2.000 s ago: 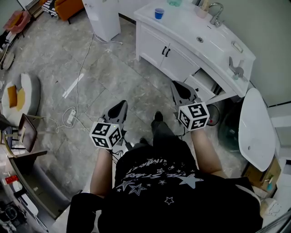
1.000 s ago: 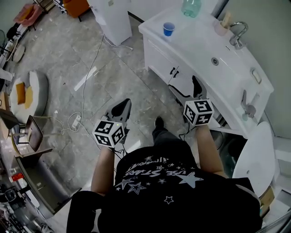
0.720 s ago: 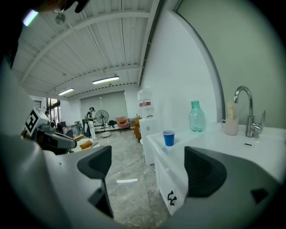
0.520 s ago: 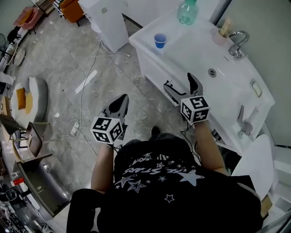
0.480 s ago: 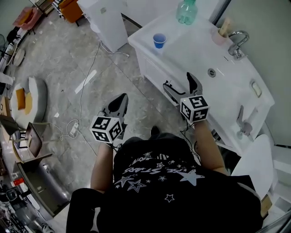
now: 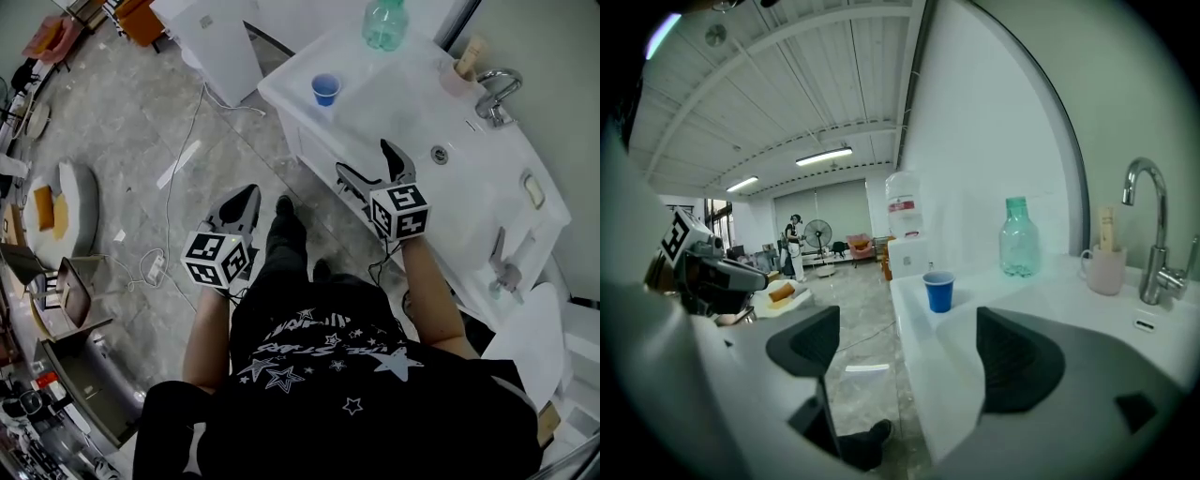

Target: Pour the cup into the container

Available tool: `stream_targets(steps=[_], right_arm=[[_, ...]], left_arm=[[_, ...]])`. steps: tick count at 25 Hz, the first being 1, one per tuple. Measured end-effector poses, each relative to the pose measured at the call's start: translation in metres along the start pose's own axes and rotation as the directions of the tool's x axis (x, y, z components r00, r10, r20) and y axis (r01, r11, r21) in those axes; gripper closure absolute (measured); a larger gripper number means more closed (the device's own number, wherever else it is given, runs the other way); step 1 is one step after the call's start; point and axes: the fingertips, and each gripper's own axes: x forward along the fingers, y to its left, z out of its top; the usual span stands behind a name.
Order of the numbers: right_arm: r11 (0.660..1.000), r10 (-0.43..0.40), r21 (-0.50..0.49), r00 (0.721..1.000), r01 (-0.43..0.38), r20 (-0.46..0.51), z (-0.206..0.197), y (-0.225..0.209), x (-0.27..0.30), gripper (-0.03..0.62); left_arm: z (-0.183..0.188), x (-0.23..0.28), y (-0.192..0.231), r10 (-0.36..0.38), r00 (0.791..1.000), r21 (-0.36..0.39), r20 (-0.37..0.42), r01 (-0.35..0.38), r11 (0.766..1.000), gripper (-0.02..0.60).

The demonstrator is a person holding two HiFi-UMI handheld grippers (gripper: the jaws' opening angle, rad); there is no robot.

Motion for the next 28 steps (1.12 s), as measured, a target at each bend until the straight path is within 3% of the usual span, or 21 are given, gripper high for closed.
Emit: stream_targets(steps=[5,16,28], right_arm=[[1.000,-0.014,0.006,0.999,0.014,-0.032,0.006,-0.014,0.033,0.148],[0.999,-0.026,-0.033,0.996,0.023,-0.086,0.019,-0.051,0.113,0.155],[0.988,0.060,-0.128,0.983,-0.083,-0.174,0.006,-0.062,0.178,0.177]], left_arm=[[0.015,0.029,0.030,-0.008,1.000,0.002,0.005,0.008,1.000,0.569],[0.057,0.127,0.085,-0.098,0.995,0.003,-0.002,0.098,0.995,0.569],[0.077,0.197,0.112,-0.168,0.982,0.021,-0.086,0.170,0.985,0.569]])
